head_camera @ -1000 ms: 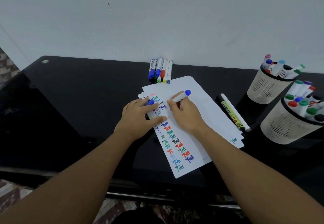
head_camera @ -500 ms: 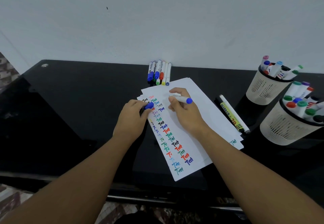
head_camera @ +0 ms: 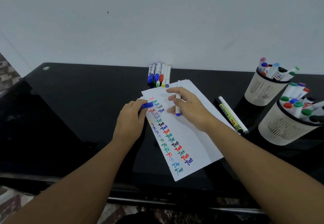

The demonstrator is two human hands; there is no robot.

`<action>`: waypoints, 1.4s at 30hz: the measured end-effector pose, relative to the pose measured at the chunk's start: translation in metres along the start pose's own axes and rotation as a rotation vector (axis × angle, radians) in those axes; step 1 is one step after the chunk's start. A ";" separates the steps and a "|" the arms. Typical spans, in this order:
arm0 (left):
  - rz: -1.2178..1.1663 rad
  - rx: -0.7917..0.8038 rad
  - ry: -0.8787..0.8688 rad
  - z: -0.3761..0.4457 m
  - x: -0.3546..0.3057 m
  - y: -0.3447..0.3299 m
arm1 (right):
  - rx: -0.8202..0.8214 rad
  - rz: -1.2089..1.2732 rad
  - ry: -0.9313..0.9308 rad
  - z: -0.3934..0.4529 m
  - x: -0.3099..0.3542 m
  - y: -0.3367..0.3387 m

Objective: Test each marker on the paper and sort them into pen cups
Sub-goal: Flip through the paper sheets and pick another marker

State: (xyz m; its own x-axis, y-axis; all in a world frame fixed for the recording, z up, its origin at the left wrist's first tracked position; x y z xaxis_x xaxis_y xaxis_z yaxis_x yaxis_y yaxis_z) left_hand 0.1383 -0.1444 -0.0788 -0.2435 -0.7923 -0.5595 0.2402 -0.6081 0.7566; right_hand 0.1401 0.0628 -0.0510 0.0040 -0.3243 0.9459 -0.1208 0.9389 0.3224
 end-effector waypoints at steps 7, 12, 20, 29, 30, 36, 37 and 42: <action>-0.040 0.011 -0.001 -0.001 0.000 0.000 | 0.077 -0.702 0.079 -0.002 0.004 0.005; -0.031 0.011 -0.018 -0.001 -0.004 0.000 | 0.049 -0.817 0.132 -0.001 0.004 0.010; 0.019 0.061 -0.103 -0.005 -0.012 -0.001 | 0.110 -0.896 0.204 0.003 0.000 0.000; 0.049 0.098 -0.156 -0.008 -0.017 -0.002 | 0.147 -1.028 0.272 -0.001 0.010 -0.015; 0.046 0.098 -0.158 -0.009 -0.018 -0.003 | 0.158 -1.050 0.281 -0.003 0.012 -0.018; -0.049 0.140 -0.032 -0.005 -0.012 -0.006 | 0.131 -0.973 0.328 -0.005 0.018 -0.021; -0.057 0.150 -0.022 -0.005 -0.011 -0.007 | 0.119 -0.932 0.308 -0.005 0.017 -0.018; 0.100 0.204 -0.075 -0.003 -0.008 -0.013 | 0.081 -0.748 0.246 -0.007 0.011 -0.005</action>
State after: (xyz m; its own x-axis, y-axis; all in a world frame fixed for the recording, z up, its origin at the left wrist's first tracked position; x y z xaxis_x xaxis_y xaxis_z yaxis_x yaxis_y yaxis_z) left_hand 0.1402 -0.1298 -0.0852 -0.2992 -0.8374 -0.4574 0.0738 -0.4982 0.8639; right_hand 0.1476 0.0556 -0.0416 0.3309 -0.8225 0.4625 -0.0712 0.4670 0.8814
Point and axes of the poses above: each hand's wrist, its own z-axis towards the middle knuckle, its own y-axis out of the back of the hand, x = y × z, the point moved 6 cm from there along z, towards the middle knuckle, and after that the axes turned 1 degree about -z, right-handed, at the moved point
